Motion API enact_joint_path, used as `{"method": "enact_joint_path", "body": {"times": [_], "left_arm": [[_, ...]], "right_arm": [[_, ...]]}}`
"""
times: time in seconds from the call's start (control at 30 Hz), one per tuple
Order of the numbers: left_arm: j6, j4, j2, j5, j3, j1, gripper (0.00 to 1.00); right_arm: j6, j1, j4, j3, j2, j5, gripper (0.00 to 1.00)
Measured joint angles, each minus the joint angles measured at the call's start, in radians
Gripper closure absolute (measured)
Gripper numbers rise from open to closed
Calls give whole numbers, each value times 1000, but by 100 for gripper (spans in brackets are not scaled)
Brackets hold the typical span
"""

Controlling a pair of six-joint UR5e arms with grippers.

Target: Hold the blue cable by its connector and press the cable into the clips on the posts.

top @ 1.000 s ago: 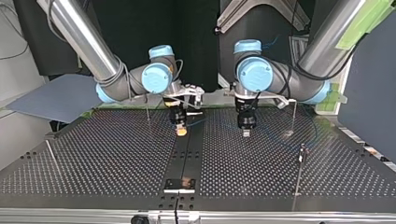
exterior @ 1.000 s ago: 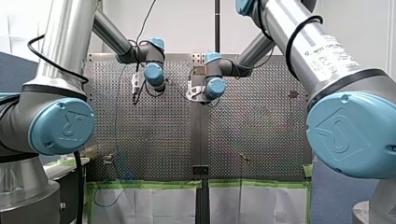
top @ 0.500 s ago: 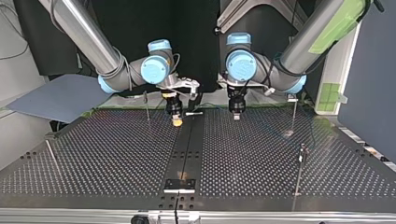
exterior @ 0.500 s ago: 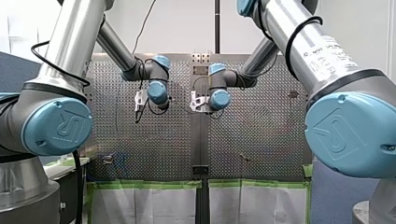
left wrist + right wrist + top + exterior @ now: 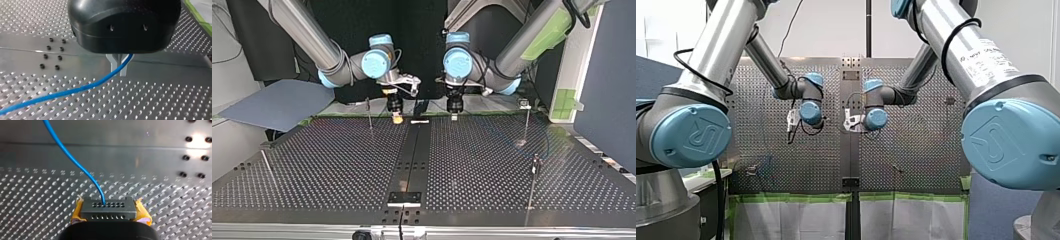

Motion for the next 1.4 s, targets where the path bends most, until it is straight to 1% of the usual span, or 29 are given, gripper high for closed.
{"method": "enact_joint_path", "body": {"times": [0.13,0.33,0.43,0.57,0.67,0.83,1.07,1.17,1.23,1.33,1.4], "left_arm": [[-10,20,-21,-12,-2,-20,98],[-21,57,-28,-17,-21,-36,98],[-23,76,-36,-17,-33,-39,98],[-22,93,-64,-18,-38,-51,98],[-23,113,-91,-21,-39,-61,98],[-37,143,-129,-27,-39,-80,98],[-38,174,-185,-39,-39,-102,98],[-40,197,-211,-40,-39,-109,98],[-40,206,-230,-39,-39,-114,98],[-41,214,-253,-39,-39,-118,98],[-43,224,-268,-40,-39,-124,98]], "right_arm": [[6,-7,-30,34,0,4,84],[21,-18,-85,89,0,7,84],[32,-25,-114,118,0,9,84],[56,-37,-153,157,2,13,84],[63,-41,-180,184,7,18,84],[74,-45,-222,226,36,26,84],[94,-54,-280,283,92,66,84],[107,-65,-304,308,116,72,84],[112,-74,-317,323,131,72,84],[114,-89,-328,349,150,67,84],[114,-105,-339,367,156,60,84]]}}
